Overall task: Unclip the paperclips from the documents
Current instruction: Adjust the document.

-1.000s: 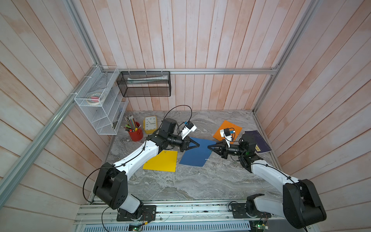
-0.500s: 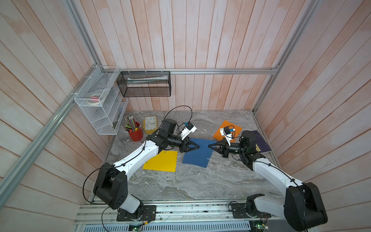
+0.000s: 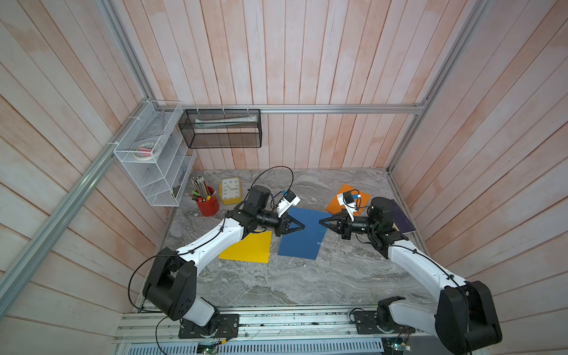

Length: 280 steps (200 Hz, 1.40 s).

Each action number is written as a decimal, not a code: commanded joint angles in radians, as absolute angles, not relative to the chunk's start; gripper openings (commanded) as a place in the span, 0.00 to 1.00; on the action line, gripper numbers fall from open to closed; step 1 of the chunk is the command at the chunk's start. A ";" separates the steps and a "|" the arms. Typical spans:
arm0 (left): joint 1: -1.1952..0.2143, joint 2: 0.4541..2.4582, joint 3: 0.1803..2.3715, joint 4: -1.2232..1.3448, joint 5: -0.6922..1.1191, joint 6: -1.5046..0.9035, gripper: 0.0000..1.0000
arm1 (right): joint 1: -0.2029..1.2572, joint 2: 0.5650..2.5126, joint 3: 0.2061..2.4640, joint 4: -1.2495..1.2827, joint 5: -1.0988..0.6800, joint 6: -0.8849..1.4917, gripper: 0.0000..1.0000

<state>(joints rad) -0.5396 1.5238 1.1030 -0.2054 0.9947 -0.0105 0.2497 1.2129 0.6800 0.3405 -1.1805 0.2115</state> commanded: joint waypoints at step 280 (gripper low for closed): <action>-0.518 1.461 1.083 -0.229 1.025 0.027 0.00 | 0.258 1.227 0.631 0.342 -1.291 0.217 0.34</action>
